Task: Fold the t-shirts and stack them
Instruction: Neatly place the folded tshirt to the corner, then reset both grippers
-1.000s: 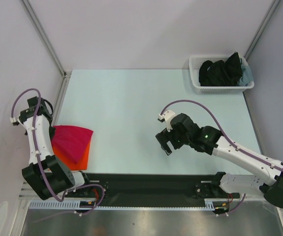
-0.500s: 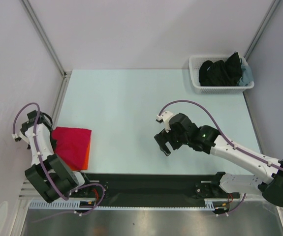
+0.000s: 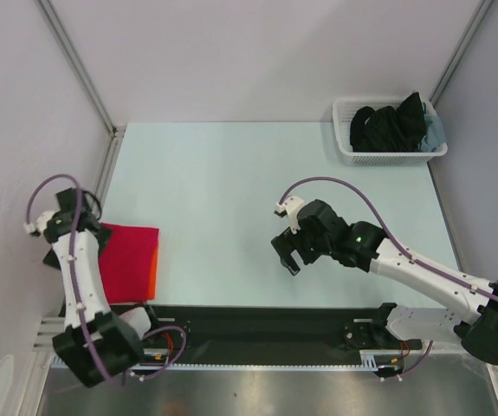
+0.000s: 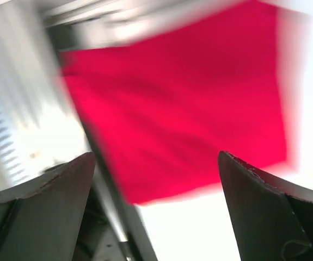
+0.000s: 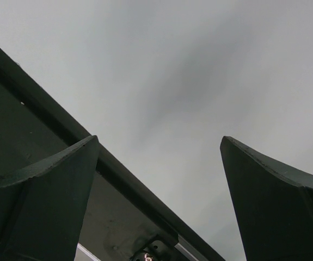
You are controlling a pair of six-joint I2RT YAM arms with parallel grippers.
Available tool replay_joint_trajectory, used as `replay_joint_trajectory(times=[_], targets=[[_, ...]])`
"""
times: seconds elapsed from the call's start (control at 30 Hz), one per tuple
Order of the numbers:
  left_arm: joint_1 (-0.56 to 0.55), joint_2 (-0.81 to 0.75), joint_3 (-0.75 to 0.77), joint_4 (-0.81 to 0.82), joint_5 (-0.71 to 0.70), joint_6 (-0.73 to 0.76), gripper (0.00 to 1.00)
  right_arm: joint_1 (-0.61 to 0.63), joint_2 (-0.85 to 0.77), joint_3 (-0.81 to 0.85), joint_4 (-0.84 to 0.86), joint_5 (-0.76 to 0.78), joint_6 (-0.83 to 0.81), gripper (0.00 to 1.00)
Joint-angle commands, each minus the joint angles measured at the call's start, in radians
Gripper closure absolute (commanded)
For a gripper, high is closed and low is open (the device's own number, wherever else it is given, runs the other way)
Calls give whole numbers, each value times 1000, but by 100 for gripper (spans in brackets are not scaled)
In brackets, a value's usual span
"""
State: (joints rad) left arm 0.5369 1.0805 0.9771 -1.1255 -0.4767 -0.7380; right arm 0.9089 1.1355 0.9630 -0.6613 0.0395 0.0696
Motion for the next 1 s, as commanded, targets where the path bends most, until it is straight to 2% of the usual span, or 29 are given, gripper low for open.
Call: replay_joint_trajectory(times=[0.0, 0.03, 0.1, 0.13, 0.17, 0.2, 0.27, 0.3, 0.47, 0.5, 0.57, 0.6, 0.63, 0.7, 0.77, 0.8, 0.87, 0.93, 0.97], targets=[[-307, -71, 92, 13, 69, -141, 0, -11, -19, -4, -6, -4, 7, 0], [-481, -61, 112, 16, 81, -176, 0, -15, -23, -6, -4, -9, 21, 0], [-642, -18, 121, 96, 146, -218, 0, -19, -43, -15, 21, -29, 89, 0], [-793, -8, 129, 131, 162, -225, 0, -21, -55, -33, 40, -29, 122, 0], [-1006, -20, 115, 306, 165, -197, 0, -37, -110, -96, 145, -29, 324, 0], [-1063, -21, 95, 308, 165, -196, 0, -38, -111, -127, 146, -29, 326, 0], [-1147, -95, 25, 467, 235, -176, 0, -59, -176, -188, 228, -29, 503, 0], [-1204, -131, -73, 574, 274, -188, 0, -68, -203, -267, 262, -56, 563, 0], [-1255, -411, -444, 878, 525, -268, 0, -132, -440, -521, 438, -69, 829, 0], [-1255, -535, -563, 926, 561, -291, 0, -137, -548, -567, 468, -66, 876, 0], [-1255, -657, -677, 1093, 651, -363, 0, -139, -662, -714, 546, -40, 1028, 0], [-1256, -785, -766, 1165, 664, -415, 0, -137, -772, -766, 564, -12, 1076, 0], [-1256, -844, -806, 1200, 690, -435, 0, -137, -839, -812, 578, 14, 1170, 0], [-1256, -1024, -897, 1242, 699, -501, 0, -131, -1016, -929, 578, 39, 1246, 0], [-1255, -1143, -942, 1250, 713, -559, 0, -130, -1107, -986, 543, 43, 1295, 0], [-1255, -1194, -969, 1244, 713, -592, 0, -127, -1085, -983, 545, 40, 1309, 0], [-1250, -1173, -965, 1294, 791, -594, 0, -123, -1002, -977, 583, 27, 1326, 0], [-1250, -1151, -980, 1444, 828, -615, 0, -122, -935, -983, 659, 8, 1335, 0], [-1247, -1165, -1064, 1589, 839, -647, 0, -119, -922, -1007, 719, -1, 1340, 0]])
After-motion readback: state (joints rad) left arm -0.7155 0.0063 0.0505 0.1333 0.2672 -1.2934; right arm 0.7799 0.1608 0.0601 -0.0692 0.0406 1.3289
